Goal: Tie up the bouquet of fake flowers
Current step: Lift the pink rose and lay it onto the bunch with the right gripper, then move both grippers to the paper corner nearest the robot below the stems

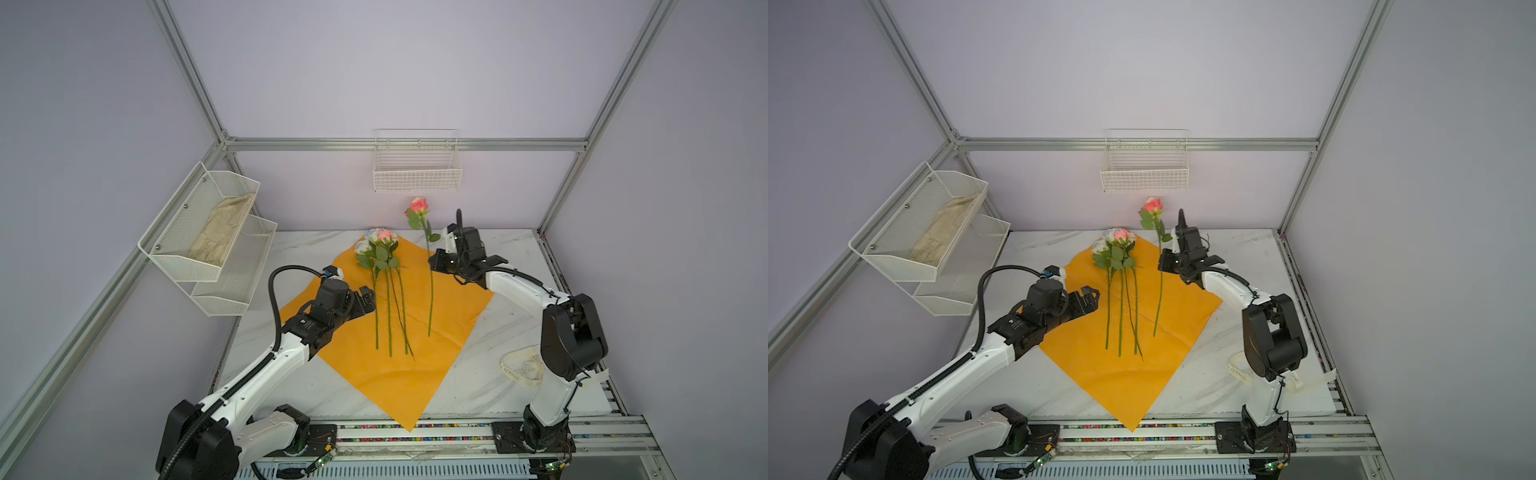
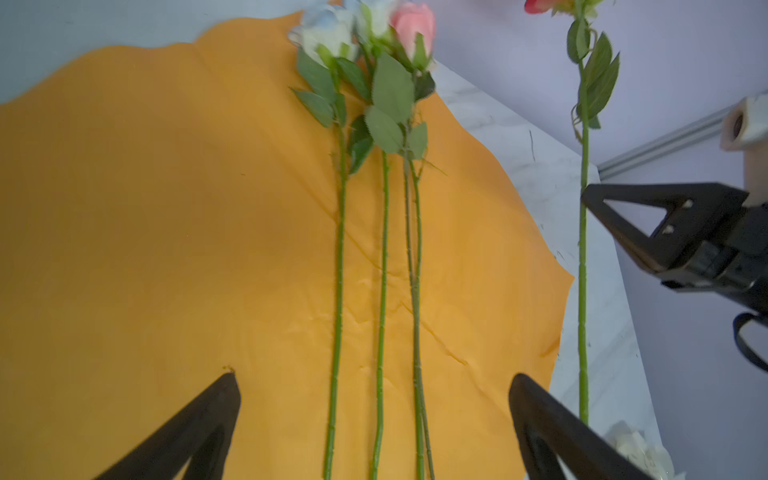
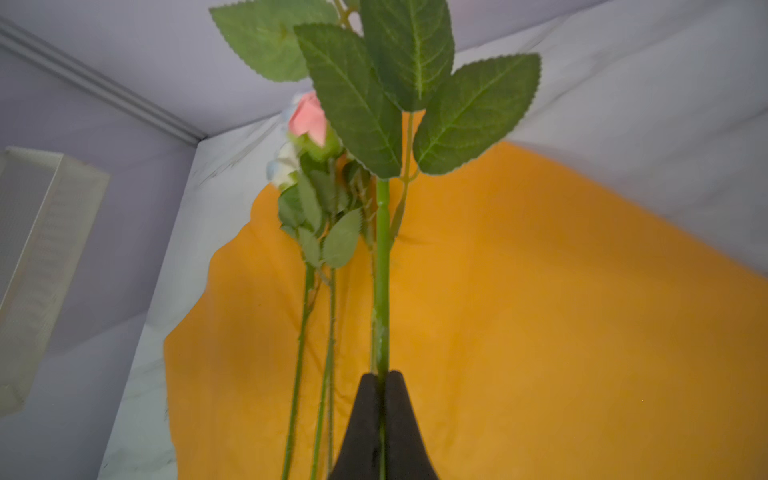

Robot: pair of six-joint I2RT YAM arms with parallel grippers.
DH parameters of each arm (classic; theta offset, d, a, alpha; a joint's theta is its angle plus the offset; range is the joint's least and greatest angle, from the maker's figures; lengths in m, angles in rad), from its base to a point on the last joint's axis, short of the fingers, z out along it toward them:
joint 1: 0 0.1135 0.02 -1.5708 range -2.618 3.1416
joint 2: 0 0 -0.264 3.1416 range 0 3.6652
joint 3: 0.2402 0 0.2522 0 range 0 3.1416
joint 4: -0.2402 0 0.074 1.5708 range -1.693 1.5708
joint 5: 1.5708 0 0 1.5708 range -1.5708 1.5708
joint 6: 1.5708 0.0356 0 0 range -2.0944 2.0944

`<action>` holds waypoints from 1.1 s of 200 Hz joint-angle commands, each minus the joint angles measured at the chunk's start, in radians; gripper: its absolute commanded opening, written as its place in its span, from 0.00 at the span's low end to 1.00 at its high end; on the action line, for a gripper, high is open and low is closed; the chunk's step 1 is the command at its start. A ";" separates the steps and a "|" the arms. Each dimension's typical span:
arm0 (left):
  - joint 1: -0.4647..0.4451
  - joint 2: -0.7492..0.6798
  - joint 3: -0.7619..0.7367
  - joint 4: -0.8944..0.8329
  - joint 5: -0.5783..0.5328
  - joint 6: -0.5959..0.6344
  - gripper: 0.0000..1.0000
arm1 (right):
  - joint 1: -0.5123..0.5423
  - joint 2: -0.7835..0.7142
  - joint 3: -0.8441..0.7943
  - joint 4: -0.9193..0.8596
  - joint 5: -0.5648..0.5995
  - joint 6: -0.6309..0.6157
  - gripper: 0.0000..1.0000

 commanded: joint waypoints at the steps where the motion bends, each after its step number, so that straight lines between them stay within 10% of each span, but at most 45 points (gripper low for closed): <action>1: 0.049 -0.111 -0.101 -0.044 -0.070 -0.045 1.00 | 0.115 0.081 0.114 0.036 0.080 0.084 0.00; 124: 0.095 -0.241 -0.183 -0.076 -0.073 -0.067 1.00 | 0.308 0.431 0.328 -0.158 0.392 0.162 0.07; 220: 0.098 -0.189 -0.165 -0.041 0.006 -0.034 1.00 | 0.308 0.315 0.282 -0.138 0.279 0.146 0.33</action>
